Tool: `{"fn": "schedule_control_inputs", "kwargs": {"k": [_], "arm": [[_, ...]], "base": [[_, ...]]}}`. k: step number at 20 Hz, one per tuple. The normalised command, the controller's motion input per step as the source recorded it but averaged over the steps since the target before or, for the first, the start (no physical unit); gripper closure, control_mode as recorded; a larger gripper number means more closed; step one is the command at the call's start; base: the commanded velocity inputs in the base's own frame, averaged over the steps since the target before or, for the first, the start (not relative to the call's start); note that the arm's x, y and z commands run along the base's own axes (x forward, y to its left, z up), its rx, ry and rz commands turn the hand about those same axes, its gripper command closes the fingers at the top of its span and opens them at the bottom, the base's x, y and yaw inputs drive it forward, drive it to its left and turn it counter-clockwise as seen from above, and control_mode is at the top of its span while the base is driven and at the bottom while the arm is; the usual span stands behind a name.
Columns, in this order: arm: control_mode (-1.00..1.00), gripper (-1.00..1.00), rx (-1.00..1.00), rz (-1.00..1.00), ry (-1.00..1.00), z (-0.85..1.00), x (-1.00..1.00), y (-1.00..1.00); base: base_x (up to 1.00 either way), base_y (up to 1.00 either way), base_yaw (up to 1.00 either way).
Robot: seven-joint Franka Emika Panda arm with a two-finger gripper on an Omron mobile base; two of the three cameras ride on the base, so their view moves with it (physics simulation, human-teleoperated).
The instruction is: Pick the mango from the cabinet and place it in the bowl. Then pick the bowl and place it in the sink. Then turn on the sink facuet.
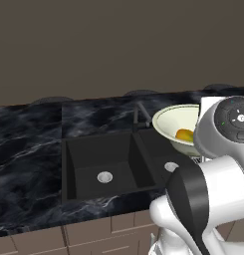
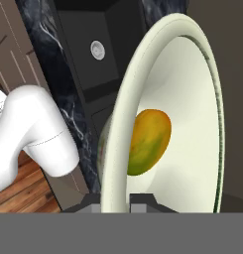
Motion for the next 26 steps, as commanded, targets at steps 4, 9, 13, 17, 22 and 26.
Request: {"fn": "schedule_control_inputs", "kwargs": {"k": [4, 9, 13, 17, 22, 26], "arm": [[1.00, 1.00, 0.00, 0.00, 0.00, 0.00, 0.00, 0.00], [-1.00, 1.00, -0.01, 0.03, 0.06, -0.03, 0.00, 0.12], [-1.00, 1.00, 0.00, 0.02, 0.15, -0.47, 0.15, 0.90], [-1.00, 1.00, 0.00, -0.07, 0.09, -0.54, 0.42, 1.00], [-1.00, 1.00, 0.00, -0.05, 0.02, -0.51, 0.74, 0.62], [-1.00, 1.00, 0.02, 0.00, 0.00, -0.68, 0.99, 0.28]], "base": [[0.45, 0.00, -0.17], [0.05, 0.02, 0.00], [0.00, 0.00, 0.00], [0.00, 0.00, 0.00], [0.00, 0.00, 0.00], [0.00, 0.00, 0.00]]}}
